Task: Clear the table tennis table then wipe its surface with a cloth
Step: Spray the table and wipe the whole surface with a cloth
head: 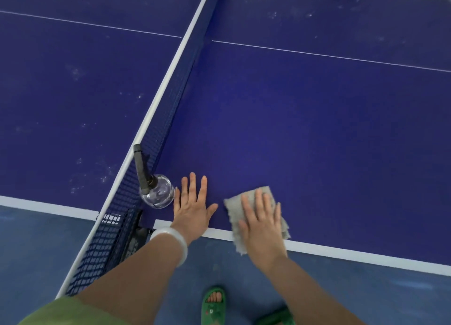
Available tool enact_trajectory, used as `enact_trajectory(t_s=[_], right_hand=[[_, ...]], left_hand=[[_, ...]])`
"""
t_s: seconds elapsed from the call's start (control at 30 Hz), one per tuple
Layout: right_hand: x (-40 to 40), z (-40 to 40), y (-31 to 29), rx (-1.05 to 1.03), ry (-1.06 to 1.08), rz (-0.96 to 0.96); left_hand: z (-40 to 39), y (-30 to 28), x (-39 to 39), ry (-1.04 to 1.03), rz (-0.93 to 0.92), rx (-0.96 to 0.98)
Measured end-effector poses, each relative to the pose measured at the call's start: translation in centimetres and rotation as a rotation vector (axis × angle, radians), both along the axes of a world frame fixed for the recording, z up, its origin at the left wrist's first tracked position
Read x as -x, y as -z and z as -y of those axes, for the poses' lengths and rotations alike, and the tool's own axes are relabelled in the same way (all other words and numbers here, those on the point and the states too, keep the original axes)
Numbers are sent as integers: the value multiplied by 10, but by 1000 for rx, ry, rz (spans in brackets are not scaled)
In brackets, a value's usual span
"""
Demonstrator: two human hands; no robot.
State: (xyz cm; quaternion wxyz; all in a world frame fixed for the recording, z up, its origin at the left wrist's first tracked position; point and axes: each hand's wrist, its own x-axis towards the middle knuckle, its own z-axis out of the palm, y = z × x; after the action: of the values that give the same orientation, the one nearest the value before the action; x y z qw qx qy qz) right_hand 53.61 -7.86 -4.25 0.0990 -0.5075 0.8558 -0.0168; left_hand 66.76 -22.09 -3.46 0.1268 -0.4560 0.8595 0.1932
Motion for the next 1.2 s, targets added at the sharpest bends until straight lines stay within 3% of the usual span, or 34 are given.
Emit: enact_trajectory(t_s=[0.07,0.13,0.3,0.4,0.47,0.53,0.63,0.73,0.83,0.9,0.97,1.07,1.2], right_hand=[[2,-14,-1,1,-114,5],[32,-39,5,15,-97,-49],[122,-96,14,-5,398,-41],[120,-93,9,19,548,-14],[109,-88,8,39,518,-6],[109,-95,7,32,336,12],[151,-131,12,37,149,-50],[211,-175,16,67,427,-124],[244,-200,8,38,780,-12],[239,-194,4,52,880,-4],[220,-176,6,87,788,-61],[189,-159,9,67,353,-92],[225,-192,9,58,31,-123]], left_hand=[[0,0,0,-4,7,7],[0,1,1,-6,17,14],[-5,-9,14,-52,65,7],[-21,-23,42,-73,18,52],[-41,-28,73,5,-72,96],[-63,-29,110,99,-154,76],[-93,-28,166,223,-124,10],[-116,-21,201,213,6,-46],[-123,-12,209,185,63,-29],[-124,-13,208,189,77,-73],[-124,-15,209,188,97,-91],[-124,-21,212,182,134,-106],[-124,-24,214,173,148,-104]])
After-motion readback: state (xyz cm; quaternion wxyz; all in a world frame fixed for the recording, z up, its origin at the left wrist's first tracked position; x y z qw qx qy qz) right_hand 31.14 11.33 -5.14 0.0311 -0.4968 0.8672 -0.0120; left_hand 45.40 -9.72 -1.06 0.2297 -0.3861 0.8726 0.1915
